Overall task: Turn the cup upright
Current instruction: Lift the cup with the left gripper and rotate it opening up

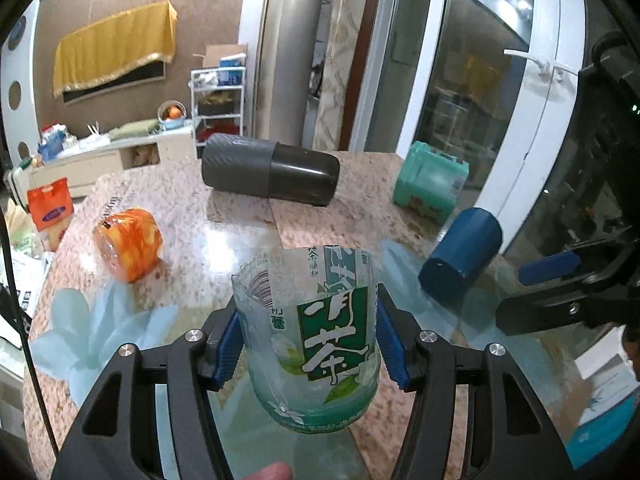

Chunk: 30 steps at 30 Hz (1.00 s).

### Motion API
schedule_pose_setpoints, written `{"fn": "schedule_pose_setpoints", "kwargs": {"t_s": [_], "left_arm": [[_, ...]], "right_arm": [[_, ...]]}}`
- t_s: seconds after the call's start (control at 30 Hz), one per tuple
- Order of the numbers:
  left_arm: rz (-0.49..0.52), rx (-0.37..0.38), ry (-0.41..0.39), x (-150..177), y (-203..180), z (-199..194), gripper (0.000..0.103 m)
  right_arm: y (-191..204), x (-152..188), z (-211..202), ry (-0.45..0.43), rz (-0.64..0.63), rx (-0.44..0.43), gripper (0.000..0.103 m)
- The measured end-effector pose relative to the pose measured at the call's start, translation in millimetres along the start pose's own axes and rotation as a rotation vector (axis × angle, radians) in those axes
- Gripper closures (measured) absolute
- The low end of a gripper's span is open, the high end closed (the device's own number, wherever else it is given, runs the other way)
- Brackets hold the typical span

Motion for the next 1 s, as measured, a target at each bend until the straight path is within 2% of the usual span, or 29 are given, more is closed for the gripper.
{"fn": "schedule_pose_setpoints", "kwargs": {"t_s": [0.3,0.6,0.9,1.0], "left_arm": [[0.031,-0.036,-0.061,14.2,-4.5,-1.3,0.04],[0.061,-0.05,-0.08,29.9,-10.2,-2.2,0.039],[0.05,-0.026,-0.068,42.6,-14.6,-3.6,0.038],[0.044,-0.021,-0.045,46.8,-14.3,-2.6,0.034]], "right_arm": [[-5.3,4.1,15.5,-0.002,0.002,-0.006,0.001],[-4.8,12.6,15.4,-0.002,-0.012,-0.005,0.001],[3.4,18.7,17.6,0.02,-0.018,-0.037,0.001],[2.1,21.5,19.2,0.031,-0.004,-0.033,0.001]]}}
Point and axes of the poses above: each gripper's, at about its wrist camera, not at the fingertips, and z roughly the way its jaws point, y to its left, x to its underside, the point moved 8 cm from there along z, roughly the way its jaws point
